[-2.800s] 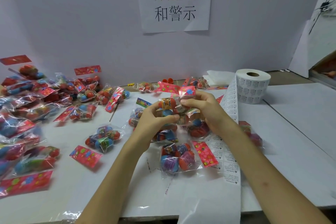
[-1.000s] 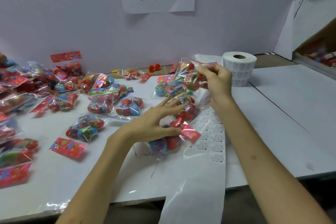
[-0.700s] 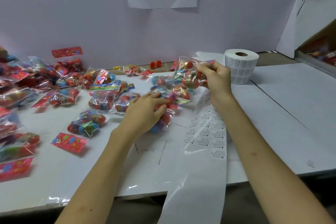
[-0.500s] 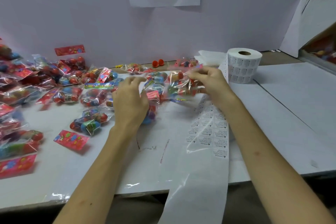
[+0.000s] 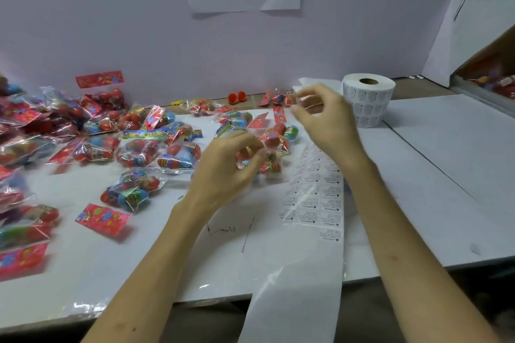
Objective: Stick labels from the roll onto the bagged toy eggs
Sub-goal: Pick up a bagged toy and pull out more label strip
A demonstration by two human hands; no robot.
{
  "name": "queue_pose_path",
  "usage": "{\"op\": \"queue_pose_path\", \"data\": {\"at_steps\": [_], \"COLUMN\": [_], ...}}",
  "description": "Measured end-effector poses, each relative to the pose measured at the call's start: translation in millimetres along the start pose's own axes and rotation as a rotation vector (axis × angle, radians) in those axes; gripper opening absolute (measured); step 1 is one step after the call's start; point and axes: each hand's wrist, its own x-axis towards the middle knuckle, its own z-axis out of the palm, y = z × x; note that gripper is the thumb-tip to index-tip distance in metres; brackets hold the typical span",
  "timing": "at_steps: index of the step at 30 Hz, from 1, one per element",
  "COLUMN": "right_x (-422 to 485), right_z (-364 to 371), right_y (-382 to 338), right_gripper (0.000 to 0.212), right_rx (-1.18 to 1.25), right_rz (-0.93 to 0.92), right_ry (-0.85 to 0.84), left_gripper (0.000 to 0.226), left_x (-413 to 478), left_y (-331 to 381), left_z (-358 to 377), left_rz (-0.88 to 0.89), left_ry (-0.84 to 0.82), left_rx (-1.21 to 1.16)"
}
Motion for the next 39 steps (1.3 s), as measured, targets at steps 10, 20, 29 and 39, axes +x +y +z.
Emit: {"op": "queue_pose_path", "data": {"at_steps": [10, 20, 29, 39], "right_x": [-130.8, -112.9, -91.8, -105.1], "right_z": [-82.3, -69.7, -66.2, -41.0], "right_y": [23.5, -26.5, -50.7, -30.5], "right_gripper": [0.030, 0.041, 0.034, 0.027], "right_rx": [0.083, 0.247, 0.432, 0.218], "right_rz": [0.480, 0.154, 0.077, -0.009], "right_ry": [-0.258, -0.353, -0.237, 0.067], "left_gripper": [0.019, 0.050, 0.088, 0.093], "left_x": [-4.3, -2.9, 10.2, 5.9], "left_y": [11.8, 13.2, 27.2, 36.9], "left_z": [8.5, 8.4, -14.5, -17.5], "left_rz": [0.037, -0.208, -0.831, -0.627], "left_ry": [-0.229, -0.177, -0.577, -0.448], "left_rx": [0.010, -0.234, -0.959, -1.195]}}
